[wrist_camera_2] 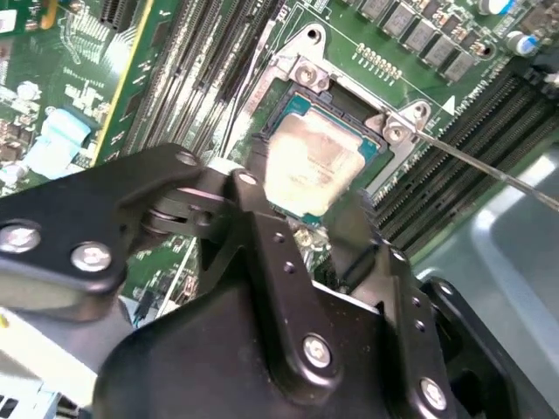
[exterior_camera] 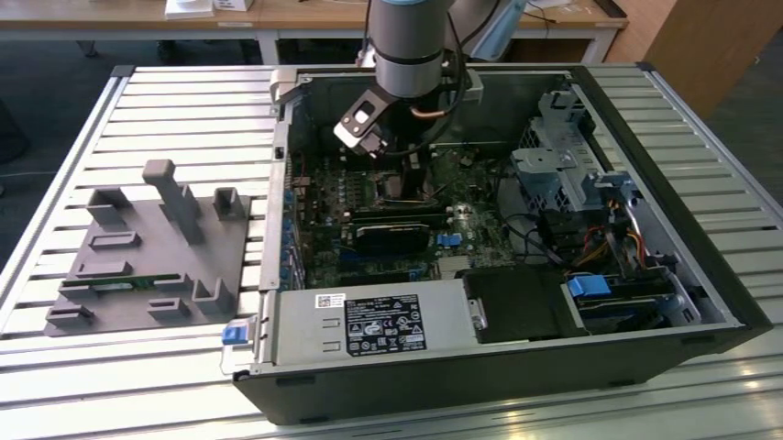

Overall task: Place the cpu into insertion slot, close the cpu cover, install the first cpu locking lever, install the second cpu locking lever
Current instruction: 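Place the cpu into insertion slot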

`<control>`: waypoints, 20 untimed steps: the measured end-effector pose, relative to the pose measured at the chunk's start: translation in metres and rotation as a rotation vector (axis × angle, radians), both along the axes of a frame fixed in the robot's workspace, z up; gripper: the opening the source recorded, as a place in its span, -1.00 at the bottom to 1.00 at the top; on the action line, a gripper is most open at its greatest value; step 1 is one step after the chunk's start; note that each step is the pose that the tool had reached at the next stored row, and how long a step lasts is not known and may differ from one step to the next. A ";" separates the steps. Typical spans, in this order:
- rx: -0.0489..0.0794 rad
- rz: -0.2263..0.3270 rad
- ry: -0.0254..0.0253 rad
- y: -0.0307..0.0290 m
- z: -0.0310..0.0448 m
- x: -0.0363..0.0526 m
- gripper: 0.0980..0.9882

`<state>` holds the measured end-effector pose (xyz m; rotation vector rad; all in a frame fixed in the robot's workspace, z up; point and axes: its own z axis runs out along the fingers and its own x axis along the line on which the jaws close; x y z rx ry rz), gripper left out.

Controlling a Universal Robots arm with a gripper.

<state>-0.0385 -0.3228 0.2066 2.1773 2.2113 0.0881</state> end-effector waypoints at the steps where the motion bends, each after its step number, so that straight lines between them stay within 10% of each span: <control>1: 0.000 0.000 0.0024 0.0000 0.0017 0.0003 -0.02; 12: 0.000 0.000 0.0170 0.0000 0.0039 0.0025 -0.96; 20: 0.000 0.000 0.0171 0.0000 0.0059 0.0025 -0.98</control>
